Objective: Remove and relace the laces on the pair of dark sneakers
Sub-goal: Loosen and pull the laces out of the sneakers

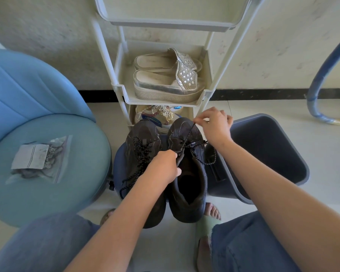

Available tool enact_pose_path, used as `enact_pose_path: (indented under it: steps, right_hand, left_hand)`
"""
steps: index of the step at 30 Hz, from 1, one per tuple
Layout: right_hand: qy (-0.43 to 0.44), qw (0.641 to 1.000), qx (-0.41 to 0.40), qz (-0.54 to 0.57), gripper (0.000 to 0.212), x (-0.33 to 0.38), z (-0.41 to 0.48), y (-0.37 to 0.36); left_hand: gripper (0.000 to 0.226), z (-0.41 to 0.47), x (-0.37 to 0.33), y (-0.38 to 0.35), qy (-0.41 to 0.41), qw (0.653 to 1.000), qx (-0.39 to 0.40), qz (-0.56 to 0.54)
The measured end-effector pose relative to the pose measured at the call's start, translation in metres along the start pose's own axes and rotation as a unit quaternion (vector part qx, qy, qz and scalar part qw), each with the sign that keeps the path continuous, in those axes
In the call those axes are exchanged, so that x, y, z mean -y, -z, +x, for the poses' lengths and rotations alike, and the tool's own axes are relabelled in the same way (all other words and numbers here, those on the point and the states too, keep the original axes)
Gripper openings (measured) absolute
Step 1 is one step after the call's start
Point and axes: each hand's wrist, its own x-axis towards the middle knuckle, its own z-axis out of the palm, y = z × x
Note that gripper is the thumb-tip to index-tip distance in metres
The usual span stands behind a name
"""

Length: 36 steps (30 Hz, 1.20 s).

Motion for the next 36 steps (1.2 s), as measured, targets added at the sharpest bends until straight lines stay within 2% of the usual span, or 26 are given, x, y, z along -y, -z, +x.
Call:
enact_pose_path:
  steps: [2,4,6,7,11,13,15,18,21,23,25,27,31,33,36]
  right_hand:
    - [0.003,0.999,0.005,0.034,0.015,-0.002,0.001,0.005]
    - [0.073,0.988,0.126,0.056,0.017,-0.003,-0.003,0.007]
    - [0.139,0.957,0.255,0.020,0.024,-0.002,-0.010,0.003]
    - [0.154,0.946,0.286,-0.007,0.024,-0.001,-0.013,0.000]
    - [0.144,0.941,0.305,-0.015,0.041,0.002,-0.016,-0.002]
    - [0.140,0.938,0.318,-0.009,0.035,0.003,-0.015,0.001]
    - [0.133,0.940,0.315,-0.011,0.020,0.003,-0.015,0.002]
    - [0.121,0.952,0.281,-0.012,0.011,0.005,-0.016,0.004]
    - [0.084,0.960,0.267,-0.023,0.023,0.011,-0.016,0.005]
    - [0.083,0.955,0.276,-0.078,0.036,0.016,-0.018,0.001]
    - [0.085,0.950,0.258,-0.150,0.049,0.023,-0.019,-0.005]
    - [0.088,0.948,0.230,-0.204,0.054,0.029,-0.021,-0.010]
    - [0.081,0.951,0.188,-0.230,0.032,0.039,-0.024,-0.015]
    - [0.079,0.952,0.187,-0.228,0.028,0.040,-0.024,-0.015]
    - [0.082,0.964,0.161,-0.193,0.025,0.038,-0.023,-0.016]
  left_hand:
    - [0.039,-0.001,0.000,0.000,-0.008,1.000,-0.007,0.003]
    - [0.029,0.000,0.001,-0.001,-0.011,1.000,-0.011,0.001]
    - [0.037,0.000,0.003,-0.001,-0.011,1.000,-0.015,-0.003]
    - [0.041,0.000,0.003,-0.001,-0.011,1.000,-0.018,-0.003]
    - [0.046,0.000,0.004,-0.002,-0.011,1.000,-0.026,-0.004]
    - [0.046,-0.001,0.004,-0.002,-0.010,1.000,-0.025,-0.016]
    - [0.045,-0.001,0.005,-0.003,-0.014,0.999,-0.027,-0.027]
    - [0.059,0.002,0.007,-0.005,0.011,0.998,-0.037,-0.056]
    - [0.072,0.005,0.007,-0.006,0.027,0.995,-0.035,-0.085]
    - [0.068,0.006,0.007,-0.007,0.020,0.997,-0.035,-0.067]
    - [0.056,0.006,0.007,-0.008,0.009,0.998,-0.040,-0.038]
    - [0.043,0.007,0.008,-0.008,0.001,0.999,-0.042,-0.026]
    - [0.039,0.007,0.008,-0.010,-0.003,0.998,-0.048,-0.028]
    - [0.044,0.008,0.008,-0.011,-0.002,0.998,-0.056,-0.017]
    - [0.037,0.013,0.008,-0.013,0.001,0.999,-0.053,0.015]
